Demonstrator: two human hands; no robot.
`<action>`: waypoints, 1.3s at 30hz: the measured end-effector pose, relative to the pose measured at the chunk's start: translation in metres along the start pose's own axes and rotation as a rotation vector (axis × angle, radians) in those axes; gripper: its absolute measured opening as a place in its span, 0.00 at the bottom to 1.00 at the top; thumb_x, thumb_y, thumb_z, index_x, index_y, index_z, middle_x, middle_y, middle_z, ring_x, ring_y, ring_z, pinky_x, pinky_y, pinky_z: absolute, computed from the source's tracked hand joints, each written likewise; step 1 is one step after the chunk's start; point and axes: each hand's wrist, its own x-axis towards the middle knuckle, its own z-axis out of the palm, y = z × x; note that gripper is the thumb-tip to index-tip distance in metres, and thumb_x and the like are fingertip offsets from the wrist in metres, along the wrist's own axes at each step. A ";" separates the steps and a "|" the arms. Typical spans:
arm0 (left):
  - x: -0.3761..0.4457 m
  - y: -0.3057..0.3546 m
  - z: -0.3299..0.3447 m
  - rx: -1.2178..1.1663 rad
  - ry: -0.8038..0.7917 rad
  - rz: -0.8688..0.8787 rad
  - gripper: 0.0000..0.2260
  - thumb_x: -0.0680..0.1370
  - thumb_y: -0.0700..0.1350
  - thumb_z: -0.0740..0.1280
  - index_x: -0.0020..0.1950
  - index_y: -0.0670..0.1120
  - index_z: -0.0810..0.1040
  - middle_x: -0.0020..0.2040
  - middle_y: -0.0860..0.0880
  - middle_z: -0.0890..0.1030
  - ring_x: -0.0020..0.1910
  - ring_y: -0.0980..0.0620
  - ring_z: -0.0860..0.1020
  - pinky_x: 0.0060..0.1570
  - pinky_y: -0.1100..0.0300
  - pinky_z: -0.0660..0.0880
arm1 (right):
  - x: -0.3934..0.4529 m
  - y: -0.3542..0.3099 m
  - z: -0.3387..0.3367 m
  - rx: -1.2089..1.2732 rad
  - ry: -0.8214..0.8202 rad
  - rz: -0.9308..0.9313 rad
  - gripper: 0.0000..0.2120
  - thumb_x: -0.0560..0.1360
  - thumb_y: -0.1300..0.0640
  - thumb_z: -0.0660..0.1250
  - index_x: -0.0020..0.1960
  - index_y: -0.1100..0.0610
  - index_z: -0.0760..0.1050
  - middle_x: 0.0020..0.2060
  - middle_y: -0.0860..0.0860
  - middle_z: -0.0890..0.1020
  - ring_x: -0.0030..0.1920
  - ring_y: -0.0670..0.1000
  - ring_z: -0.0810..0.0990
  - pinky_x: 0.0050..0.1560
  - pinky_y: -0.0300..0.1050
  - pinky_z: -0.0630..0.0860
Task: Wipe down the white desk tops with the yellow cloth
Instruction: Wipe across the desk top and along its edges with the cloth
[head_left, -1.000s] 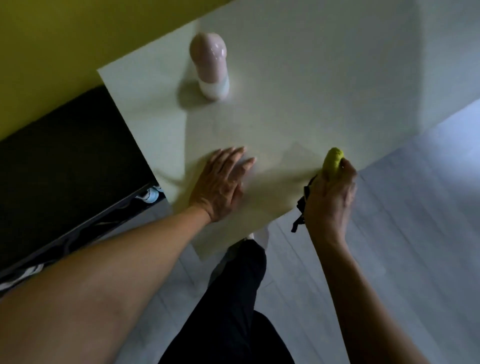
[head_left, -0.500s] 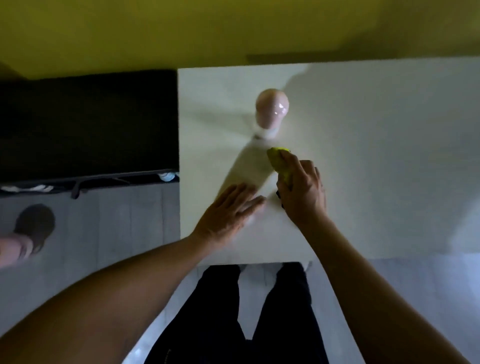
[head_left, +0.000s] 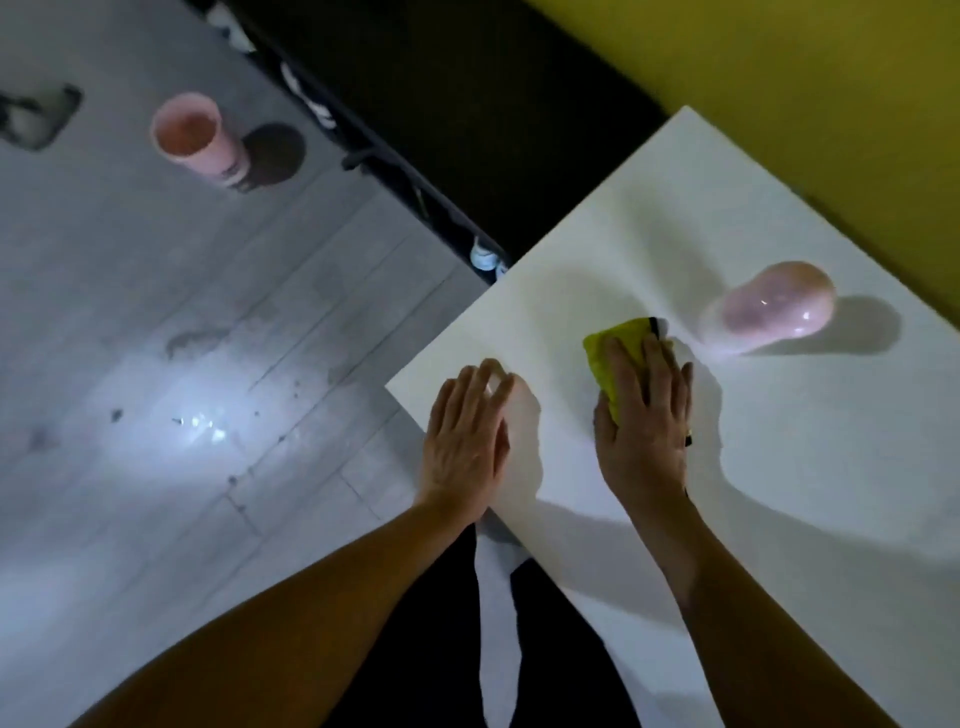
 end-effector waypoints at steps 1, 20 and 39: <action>-0.007 0.001 0.004 -0.009 0.026 -0.065 0.25 0.87 0.45 0.57 0.84 0.47 0.60 0.84 0.42 0.60 0.83 0.42 0.58 0.81 0.43 0.61 | 0.008 -0.004 0.002 0.018 -0.024 -0.035 0.26 0.81 0.54 0.61 0.79 0.53 0.65 0.79 0.59 0.61 0.79 0.65 0.55 0.80 0.63 0.49; -0.009 -0.001 0.031 -0.157 0.139 -0.049 0.27 0.81 0.43 0.59 0.80 0.39 0.66 0.77 0.38 0.71 0.78 0.40 0.65 0.79 0.43 0.63 | 0.136 -0.163 0.071 0.039 -0.819 -0.961 0.21 0.78 0.47 0.55 0.68 0.48 0.75 0.58 0.52 0.77 0.57 0.53 0.72 0.60 0.53 0.66; -0.013 0.002 0.026 -0.116 0.154 -0.064 0.24 0.83 0.43 0.58 0.78 0.36 0.68 0.76 0.36 0.71 0.77 0.38 0.64 0.81 0.48 0.55 | 0.128 -0.147 0.075 -0.107 -0.531 -1.085 0.22 0.82 0.47 0.47 0.68 0.53 0.71 0.59 0.56 0.76 0.57 0.59 0.73 0.58 0.56 0.66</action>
